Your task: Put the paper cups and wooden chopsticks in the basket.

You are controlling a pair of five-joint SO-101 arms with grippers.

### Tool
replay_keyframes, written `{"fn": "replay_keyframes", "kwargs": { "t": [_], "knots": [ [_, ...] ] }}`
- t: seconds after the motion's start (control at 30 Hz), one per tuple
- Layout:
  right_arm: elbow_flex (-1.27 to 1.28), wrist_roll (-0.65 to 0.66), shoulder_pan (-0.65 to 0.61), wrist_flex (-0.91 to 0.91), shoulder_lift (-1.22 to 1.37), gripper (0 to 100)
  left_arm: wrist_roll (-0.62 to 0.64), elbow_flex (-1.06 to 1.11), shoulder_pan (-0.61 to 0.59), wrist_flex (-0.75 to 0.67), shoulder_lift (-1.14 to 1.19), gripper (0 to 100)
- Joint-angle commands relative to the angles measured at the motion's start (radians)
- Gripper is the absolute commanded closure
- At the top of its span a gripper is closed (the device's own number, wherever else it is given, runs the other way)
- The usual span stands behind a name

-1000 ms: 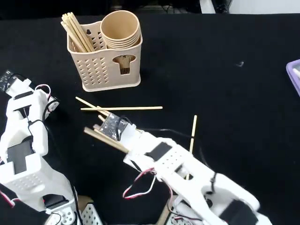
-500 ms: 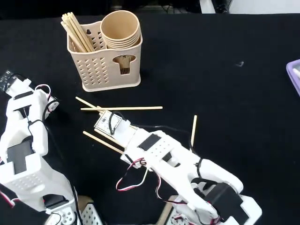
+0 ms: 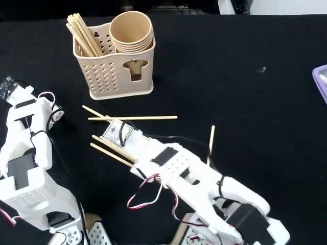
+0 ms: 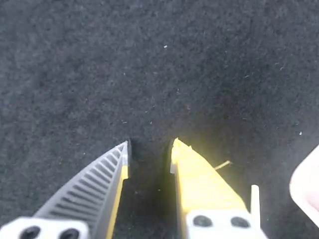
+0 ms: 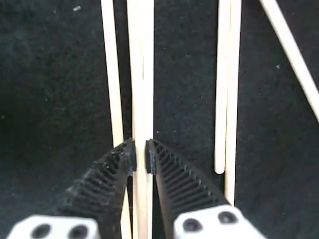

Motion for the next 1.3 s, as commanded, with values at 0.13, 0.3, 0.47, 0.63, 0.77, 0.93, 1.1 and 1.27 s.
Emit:
{"fn": "replay_keyframes", "kwargs": {
  "t": [0.13,0.3,0.47,0.63,0.77,0.93,1.1,1.27],
  "knots": [
    [0.001,0.002,0.0,-0.015,-0.041,98.7,0.011,-0.008,0.016,-0.018,-0.003,85],
    [-0.008,0.0,-0.014,-0.014,0.001,89.7,0.011,-0.008,0.016,-0.018,-0.003,85],
    [-0.008,0.0,-0.021,-0.02,0.007,80.0,0.011,-0.008,0.016,-0.018,-0.003,85],
    [-0.01,0.0,-0.021,-0.021,0.008,80.1,0.011,-0.008,0.016,-0.018,-0.003,85],
    [-0.01,-0.012,-0.021,-0.038,0.008,79.8,0.011,-0.008,0.016,-0.018,-0.003,85],
    [-0.01,-0.057,-0.021,-0.092,0.01,79.9,0.011,-0.008,0.016,-0.018,-0.002,85],
    [-0.033,-0.063,-0.023,-0.084,0.01,80.0,0.012,-0.008,0.016,-0.018,-0.002,85],
    [-0.084,-0.063,-0.092,-0.034,0.012,80.1,0.014,-0.008,0.016,-0.018,-0.002,85]
  ]
}}
